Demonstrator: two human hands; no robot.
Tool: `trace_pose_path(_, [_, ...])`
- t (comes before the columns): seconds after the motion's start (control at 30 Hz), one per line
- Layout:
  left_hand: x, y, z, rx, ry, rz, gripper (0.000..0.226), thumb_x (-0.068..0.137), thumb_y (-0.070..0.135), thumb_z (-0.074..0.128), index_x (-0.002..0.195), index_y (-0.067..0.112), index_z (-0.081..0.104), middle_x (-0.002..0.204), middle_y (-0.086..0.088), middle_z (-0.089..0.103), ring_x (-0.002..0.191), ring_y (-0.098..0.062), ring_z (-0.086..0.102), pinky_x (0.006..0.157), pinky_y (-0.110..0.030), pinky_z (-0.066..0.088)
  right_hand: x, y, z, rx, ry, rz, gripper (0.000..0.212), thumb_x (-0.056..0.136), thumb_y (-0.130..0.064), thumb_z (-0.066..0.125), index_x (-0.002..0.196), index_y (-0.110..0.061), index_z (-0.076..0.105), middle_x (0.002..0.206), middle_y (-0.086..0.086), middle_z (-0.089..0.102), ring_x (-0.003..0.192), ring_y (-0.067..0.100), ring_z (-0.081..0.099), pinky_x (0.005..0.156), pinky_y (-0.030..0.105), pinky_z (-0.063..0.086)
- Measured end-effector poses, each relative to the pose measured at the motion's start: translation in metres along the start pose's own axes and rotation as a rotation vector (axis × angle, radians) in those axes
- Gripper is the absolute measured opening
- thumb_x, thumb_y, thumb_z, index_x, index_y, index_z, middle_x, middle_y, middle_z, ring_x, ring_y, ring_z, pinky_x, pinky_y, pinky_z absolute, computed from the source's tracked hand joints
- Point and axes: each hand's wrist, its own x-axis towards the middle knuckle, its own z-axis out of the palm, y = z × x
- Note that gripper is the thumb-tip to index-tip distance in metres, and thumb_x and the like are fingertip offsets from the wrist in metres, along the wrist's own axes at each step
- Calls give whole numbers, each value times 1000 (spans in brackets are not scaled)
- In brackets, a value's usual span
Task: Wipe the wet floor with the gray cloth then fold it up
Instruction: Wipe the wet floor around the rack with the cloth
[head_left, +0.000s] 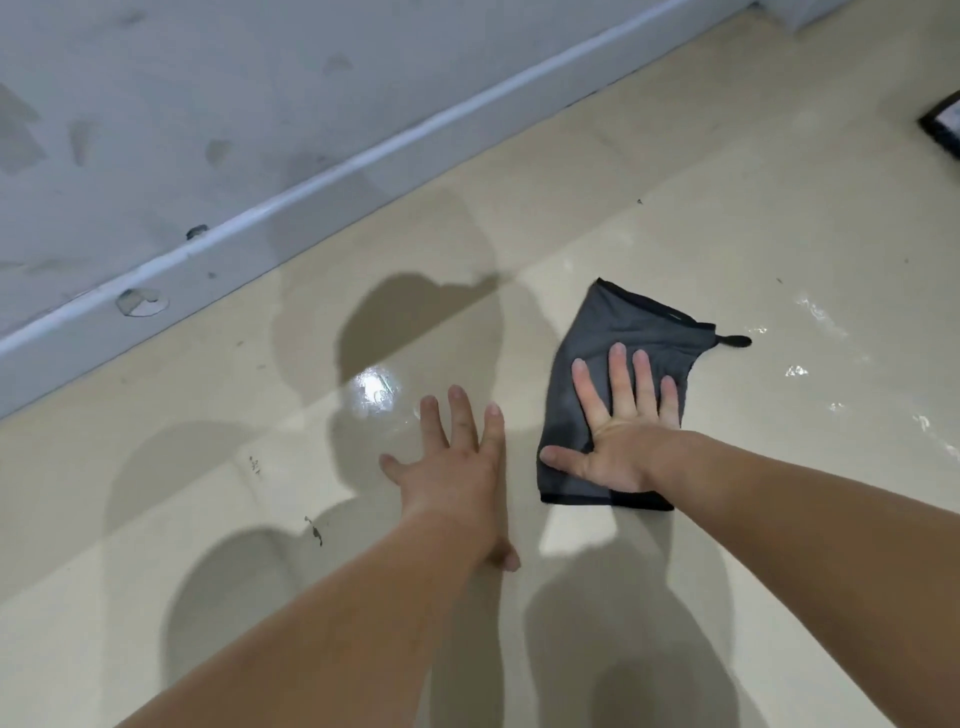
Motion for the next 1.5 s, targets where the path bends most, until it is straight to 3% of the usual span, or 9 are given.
trace_pose_path(0.13, [-2,-6,-1,7,24,34,160,54,74,85,155,27,-30,162,-10,-40,151,-42,-30,104,-74,34,-18,-22,13,-67,-61,40,100,92,-80,28,144,-34,-44,147,10,-56,142,35,-44,121,61,-13])
trace_pose_path(0.27, [-1,-8,1,9,25,46,164,51,75,87,155,24,-29,161,-13,-40,150,-45,-28,102,-76,35,-42,-29,40,-209,-89,-7,99,95,-75,32,143,-35,-45,145,9,-58,142,33,-44,121,61,-13])
trace_pose_path(0.67, [-7,-6,5,13,95,14,163,48,77,86,155,32,-29,163,-6,-38,152,-38,-28,107,-74,34,-24,1,49,-302,-42,-204,109,79,-92,29,138,-42,-48,134,5,-67,125,30,-61,116,59,-25])
trace_pose_path(0.87, [-15,13,7,-15,127,-139,161,48,66,92,155,35,-24,164,-4,-31,154,-37,-24,114,-66,31,-12,17,42,-415,-31,-342,112,78,-92,34,135,-42,-49,135,6,-65,126,31,-60,115,60,-25])
trace_pose_path(0.97, [-24,30,18,-53,175,-244,146,60,48,94,157,30,-15,163,-7,-32,153,-40,-19,114,-58,34,5,35,22,-556,7,-506,113,78,-91,36,136,-44,-49,137,4,-65,126,29,-61,113,59,-29])
trace_pose_path(1.07, [-38,48,28,-83,210,-331,114,76,32,81,159,25,3,164,-6,-26,154,-38,-9,107,-49,40,13,47,13,-576,65,-631,108,82,-88,35,143,-45,-42,143,2,-61,130,26,-58,114,57,-29])
trace_pose_path(1.23, [-42,86,9,-223,178,-419,92,89,34,69,158,21,10,167,-9,-19,155,-36,-5,115,-48,35,25,61,23,-398,247,-770,72,98,-73,17,154,-50,-21,158,-5,-44,140,17,-48,118,53,-26])
trace_pose_path(1.37, [-12,146,-18,-306,250,-366,75,91,37,57,155,23,20,168,-10,-10,154,-33,1,118,-45,31,51,100,8,-308,345,-689,73,96,-75,19,154,-51,-19,159,-8,-43,143,14,-45,117,51,-27])
trace_pose_path(1.5, [23,200,-37,-280,360,-253,58,93,30,53,147,21,33,165,-13,4,152,-33,9,118,-42,29,85,173,-25,-167,384,-474,75,92,-80,12,153,-52,-21,161,-6,-39,148,17,-38,119,52,-23])
